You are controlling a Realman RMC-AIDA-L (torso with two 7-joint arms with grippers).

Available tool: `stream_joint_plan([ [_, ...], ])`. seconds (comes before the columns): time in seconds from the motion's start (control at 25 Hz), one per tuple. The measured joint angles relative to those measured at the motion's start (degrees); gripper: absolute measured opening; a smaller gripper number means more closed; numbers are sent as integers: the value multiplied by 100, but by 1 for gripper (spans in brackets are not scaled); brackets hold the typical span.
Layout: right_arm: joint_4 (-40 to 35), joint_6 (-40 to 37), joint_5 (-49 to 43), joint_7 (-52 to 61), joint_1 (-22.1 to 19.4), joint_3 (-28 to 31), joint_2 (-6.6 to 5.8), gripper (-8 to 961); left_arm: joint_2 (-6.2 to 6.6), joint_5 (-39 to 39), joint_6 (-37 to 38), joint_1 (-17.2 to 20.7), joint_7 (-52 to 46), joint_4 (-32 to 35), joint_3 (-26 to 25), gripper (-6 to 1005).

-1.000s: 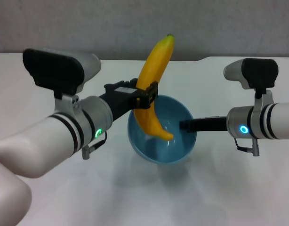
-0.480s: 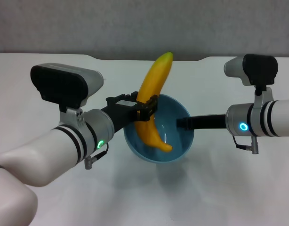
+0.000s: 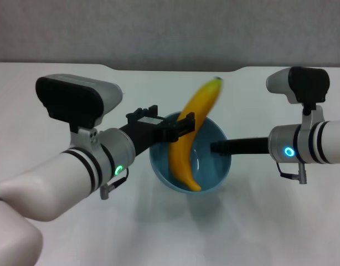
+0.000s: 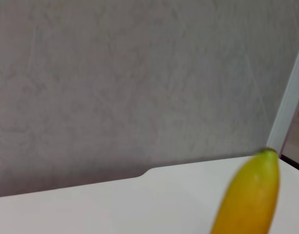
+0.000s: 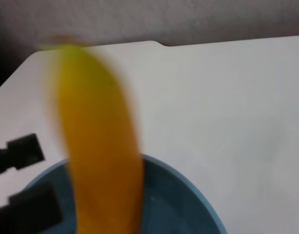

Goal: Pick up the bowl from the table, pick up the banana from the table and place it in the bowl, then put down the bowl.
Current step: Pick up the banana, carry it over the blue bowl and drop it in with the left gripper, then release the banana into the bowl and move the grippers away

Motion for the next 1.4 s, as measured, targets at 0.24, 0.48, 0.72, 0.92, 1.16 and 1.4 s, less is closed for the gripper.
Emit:
stream_joint_plan([
  [0.24,-20,9,-28,26,-47,31,-31,66,27,207,-51,398,3,-336,-366,885],
  [0.48,-55,281,-328,69,-88,439,-42,69,-4,797,-152,694,2,-380,-800,913],
  [0.72,-80,1058,-1346,388,86,1260,-85,72,-8,1055,-1125,835,1,324,-1111,908],
  [0.92,-88,1572,-2225,680,306,1708,-148,75,-7,1060,-1778,830,1,918,-1270,908],
  [1.16,-305,1487,-2730,766,643,1958,-154,78,-6,1054,-2225,757,2,1498,-1407,908],
  [1.4,-637,1184,-2791,679,963,1887,-61,81,-6,1015,-2538,544,-33,2090,-1569,908],
])
